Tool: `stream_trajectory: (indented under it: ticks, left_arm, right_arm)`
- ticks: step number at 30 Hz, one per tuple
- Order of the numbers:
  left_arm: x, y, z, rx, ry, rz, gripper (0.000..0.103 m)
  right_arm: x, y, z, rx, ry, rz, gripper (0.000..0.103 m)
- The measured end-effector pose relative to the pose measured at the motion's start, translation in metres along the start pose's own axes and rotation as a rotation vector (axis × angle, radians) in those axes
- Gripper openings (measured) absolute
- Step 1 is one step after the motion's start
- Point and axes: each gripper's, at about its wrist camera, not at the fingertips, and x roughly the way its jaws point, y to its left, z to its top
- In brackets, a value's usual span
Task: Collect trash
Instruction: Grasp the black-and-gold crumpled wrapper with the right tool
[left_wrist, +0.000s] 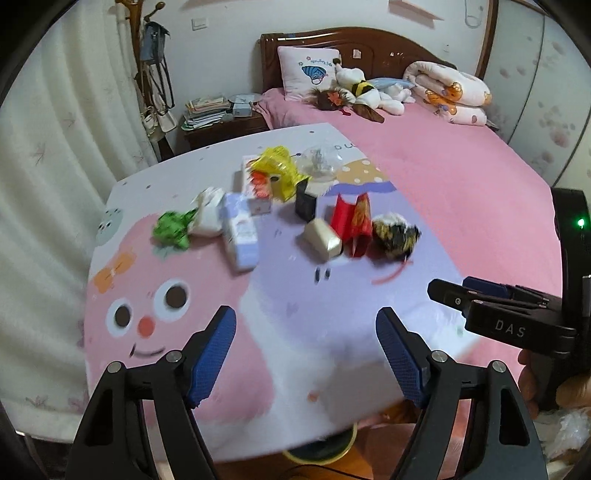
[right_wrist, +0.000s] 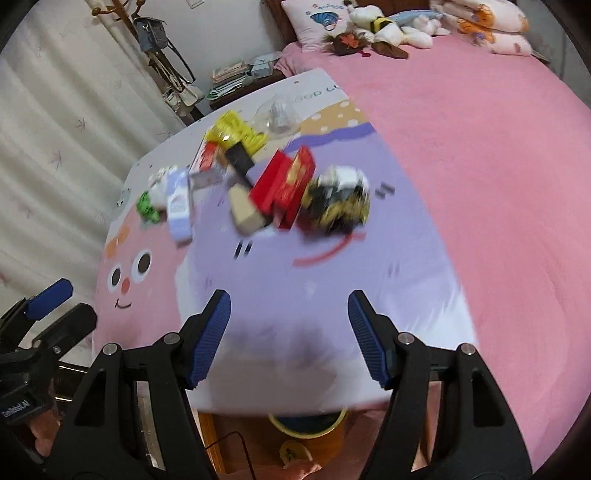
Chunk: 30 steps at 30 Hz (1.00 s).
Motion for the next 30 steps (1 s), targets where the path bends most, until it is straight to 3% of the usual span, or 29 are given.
stream_trajectory:
  ticks: [6,11,19,20,22,28,30]
  left_arm:
    - [0.064,-0.035,0.053,-0.057,0.074,0.001,0.075]
    - [0.102,-0.049,0.074,-0.099,0.128,0.036,0.074]
    - [0.126,-0.049,0.088,-0.131,0.163,0.077,0.074]
    - [0.127,-0.049,0.089,-0.133,0.165,0.077,0.074]
    - [0.132,-0.049,0.094,-0.138,0.171,0.076,0.074]
    - [0.149,-0.060,0.108,-0.116,0.184,0.048,0.073]
    - [0.157,-0.066,0.113,-0.106,0.196,0.030,0.066]
  right_arm:
    - [0.046,-0.039,0.063,-0.004,0.068,0.040,0.064]
    - [0.097,-0.064,0.098,0.019,0.151,0.074,0.064]
    - [0.150,-0.077,0.106,0.062,0.246,0.167,0.064]
    - [0.151,-0.076,0.107,0.043,0.241,0.173,0.063]
    - [0.152,-0.071,0.107,0.005,0.245,0.208,0.051]
    - [0.138,-0.071,0.109,-0.044,0.230,0.184,0.048]
    - [0.130,-0.077,0.112,-0.037,0.215,0.173,0.048]
